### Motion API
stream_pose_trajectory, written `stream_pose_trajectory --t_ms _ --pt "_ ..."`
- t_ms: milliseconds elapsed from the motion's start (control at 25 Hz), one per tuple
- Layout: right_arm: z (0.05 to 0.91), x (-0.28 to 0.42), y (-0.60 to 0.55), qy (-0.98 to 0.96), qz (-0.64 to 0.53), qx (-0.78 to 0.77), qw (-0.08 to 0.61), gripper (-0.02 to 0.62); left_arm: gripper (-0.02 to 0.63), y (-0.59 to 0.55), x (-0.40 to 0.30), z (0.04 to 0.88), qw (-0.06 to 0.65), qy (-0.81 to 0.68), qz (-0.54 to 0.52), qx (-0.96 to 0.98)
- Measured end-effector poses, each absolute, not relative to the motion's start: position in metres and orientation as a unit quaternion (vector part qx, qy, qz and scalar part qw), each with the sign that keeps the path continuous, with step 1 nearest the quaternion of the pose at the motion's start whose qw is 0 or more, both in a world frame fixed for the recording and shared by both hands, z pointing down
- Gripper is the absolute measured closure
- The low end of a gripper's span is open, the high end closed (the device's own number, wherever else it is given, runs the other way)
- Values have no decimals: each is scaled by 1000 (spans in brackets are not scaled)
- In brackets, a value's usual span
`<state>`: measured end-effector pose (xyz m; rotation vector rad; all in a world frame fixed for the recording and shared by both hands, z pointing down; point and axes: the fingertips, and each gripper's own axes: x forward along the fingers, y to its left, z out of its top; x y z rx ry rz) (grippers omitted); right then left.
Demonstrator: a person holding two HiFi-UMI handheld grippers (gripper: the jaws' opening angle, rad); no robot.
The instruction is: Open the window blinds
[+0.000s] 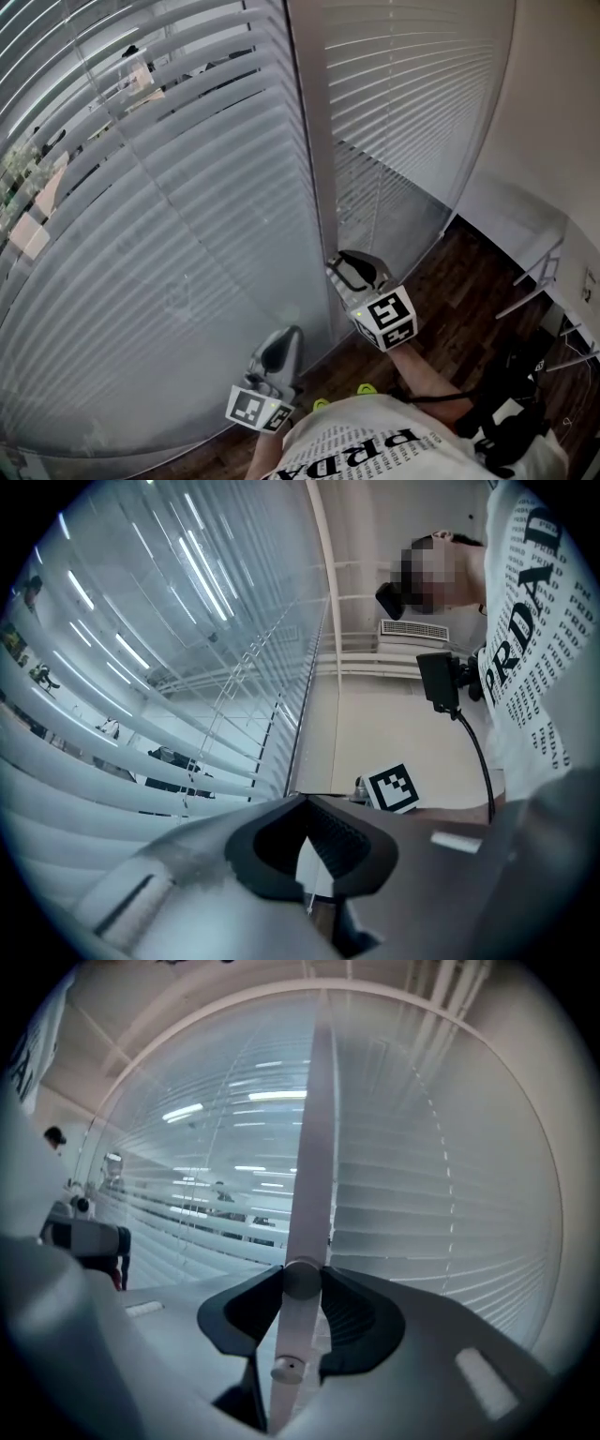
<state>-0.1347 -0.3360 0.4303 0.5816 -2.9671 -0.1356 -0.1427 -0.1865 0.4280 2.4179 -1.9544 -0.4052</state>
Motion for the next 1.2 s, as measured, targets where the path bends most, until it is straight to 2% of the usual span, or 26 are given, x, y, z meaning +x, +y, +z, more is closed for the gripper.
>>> stream_pose_trajectory --t_ms 200,560,1200 --pt "432 -138 -329 -949 -208 195 135 465 615 -183 -148 429 8 -629 -133 766" --pt "440 -139 -332 -833 -464 195 228 456 615 -188 -149 434 6 -629 -144 764" --pt "436 -137 -329 -842 -450 210 210 465 615 -188 -150 431 9 -623 -141 769"
